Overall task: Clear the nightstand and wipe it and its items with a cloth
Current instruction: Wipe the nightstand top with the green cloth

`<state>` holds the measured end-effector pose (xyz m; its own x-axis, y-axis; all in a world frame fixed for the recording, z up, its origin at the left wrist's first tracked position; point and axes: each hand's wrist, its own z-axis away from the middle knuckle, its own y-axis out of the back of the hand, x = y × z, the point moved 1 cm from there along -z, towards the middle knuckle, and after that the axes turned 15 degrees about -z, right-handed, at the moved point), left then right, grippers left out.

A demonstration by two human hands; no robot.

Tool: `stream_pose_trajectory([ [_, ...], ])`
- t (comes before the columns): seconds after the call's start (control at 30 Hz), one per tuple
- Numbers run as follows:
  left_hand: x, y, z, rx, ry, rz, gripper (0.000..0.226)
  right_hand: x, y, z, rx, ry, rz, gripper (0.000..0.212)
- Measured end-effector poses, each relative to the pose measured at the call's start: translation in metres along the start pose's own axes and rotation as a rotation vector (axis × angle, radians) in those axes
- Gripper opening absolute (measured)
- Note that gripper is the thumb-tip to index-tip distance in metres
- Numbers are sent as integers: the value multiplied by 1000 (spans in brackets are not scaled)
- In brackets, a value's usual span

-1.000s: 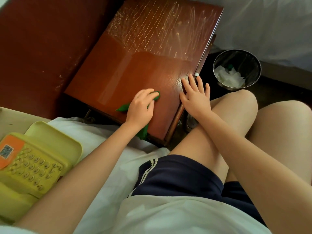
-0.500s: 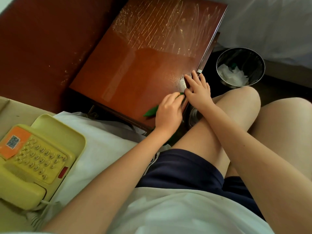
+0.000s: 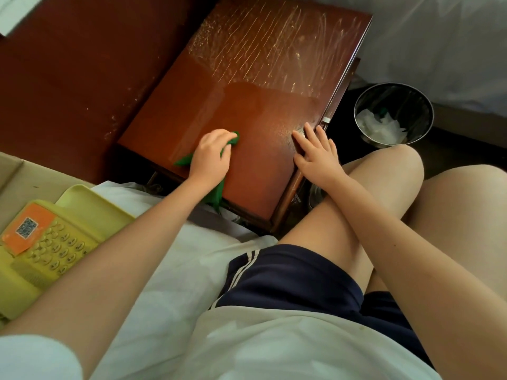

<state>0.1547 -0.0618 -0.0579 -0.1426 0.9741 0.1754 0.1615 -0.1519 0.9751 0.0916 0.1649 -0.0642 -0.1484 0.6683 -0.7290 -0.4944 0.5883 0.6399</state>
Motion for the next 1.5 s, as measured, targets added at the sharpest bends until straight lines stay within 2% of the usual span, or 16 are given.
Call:
stream_pose_trajectory([
  [0.1,11,-4,-14,53,223,29,32,-2,-1,0,22,7,-1,52],
  [0.17,29,-7,-20,78,273,59,32,-3,-2,-1,30,0,0,52],
  [0.47,98,-20,-6,45,-27,77,32,-3,-4,-2,55,-10,-30,53],
  [0.6,88,-20,12,23,-266,111,31,-3,-3,-1,66,-2,-36,53],
  [0.73,54,-10,9,-96,-515,141,31,-4,-3,-2,61,3,-37,55],
  [0.8,34,-5,0,-116,-535,127,30,-4,-3,-2,54,3,-34,55],
  [0.9,4,-3,-19,-59,-346,70,30,-5,-2,-1,49,-9,-44,54],
  [1.0,-8,-6,-40,3,-31,30,31,-6,-1,0,55,-11,-51,54],
  [1.1,15,-10,-52,85,359,25,34,-8,-2,0,66,-14,-62,54],
  [1.17,37,-12,-56,114,450,57,34,-9,-2,0,67,-19,-64,55],
  [1.27,65,-18,-53,81,308,78,34,-9,-1,0,81,-28,-75,56],
  [1.5,101,-22,-12,18,-181,143,32,-9,-1,0,108,-20,-91,56],
])
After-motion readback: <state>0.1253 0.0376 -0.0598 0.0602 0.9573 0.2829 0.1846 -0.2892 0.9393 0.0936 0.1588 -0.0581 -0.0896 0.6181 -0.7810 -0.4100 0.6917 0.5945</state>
